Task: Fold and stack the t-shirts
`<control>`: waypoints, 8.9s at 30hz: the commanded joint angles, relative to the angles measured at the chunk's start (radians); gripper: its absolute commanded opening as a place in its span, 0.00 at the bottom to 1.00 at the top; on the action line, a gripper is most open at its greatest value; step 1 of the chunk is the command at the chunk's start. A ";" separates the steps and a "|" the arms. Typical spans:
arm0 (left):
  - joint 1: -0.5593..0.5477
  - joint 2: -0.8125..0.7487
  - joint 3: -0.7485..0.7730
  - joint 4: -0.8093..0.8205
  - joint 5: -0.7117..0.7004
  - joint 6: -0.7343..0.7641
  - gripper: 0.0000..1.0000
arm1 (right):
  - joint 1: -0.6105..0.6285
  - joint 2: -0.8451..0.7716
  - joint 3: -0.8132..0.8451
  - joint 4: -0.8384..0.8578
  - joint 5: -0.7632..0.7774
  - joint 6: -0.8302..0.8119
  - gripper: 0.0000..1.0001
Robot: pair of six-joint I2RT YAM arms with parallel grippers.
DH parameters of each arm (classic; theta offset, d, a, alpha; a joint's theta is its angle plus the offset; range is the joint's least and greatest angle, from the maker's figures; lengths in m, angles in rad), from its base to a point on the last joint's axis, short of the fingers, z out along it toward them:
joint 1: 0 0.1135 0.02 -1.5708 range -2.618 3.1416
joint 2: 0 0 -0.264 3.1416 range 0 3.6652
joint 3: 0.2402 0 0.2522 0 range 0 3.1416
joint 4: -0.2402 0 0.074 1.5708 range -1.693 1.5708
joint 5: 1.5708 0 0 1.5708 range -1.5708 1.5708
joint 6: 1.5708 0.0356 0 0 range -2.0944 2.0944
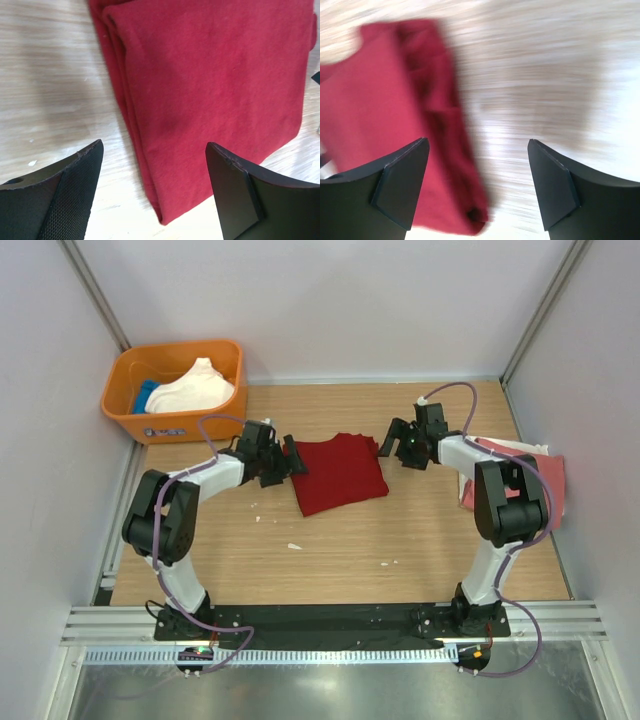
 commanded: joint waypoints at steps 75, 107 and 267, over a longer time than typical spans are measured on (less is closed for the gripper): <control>0.030 0.109 -0.019 0.209 0.121 0.015 0.75 | 0.018 0.240 0.250 -0.556 1.241 -0.045 0.74; 0.058 0.018 -0.106 0.166 0.055 0.018 0.76 | 0.331 -0.124 0.149 -0.391 0.691 -0.088 0.60; -0.227 -0.716 -0.461 0.062 -0.457 0.032 1.00 | 0.164 -0.160 -0.084 -0.018 0.192 -0.063 1.00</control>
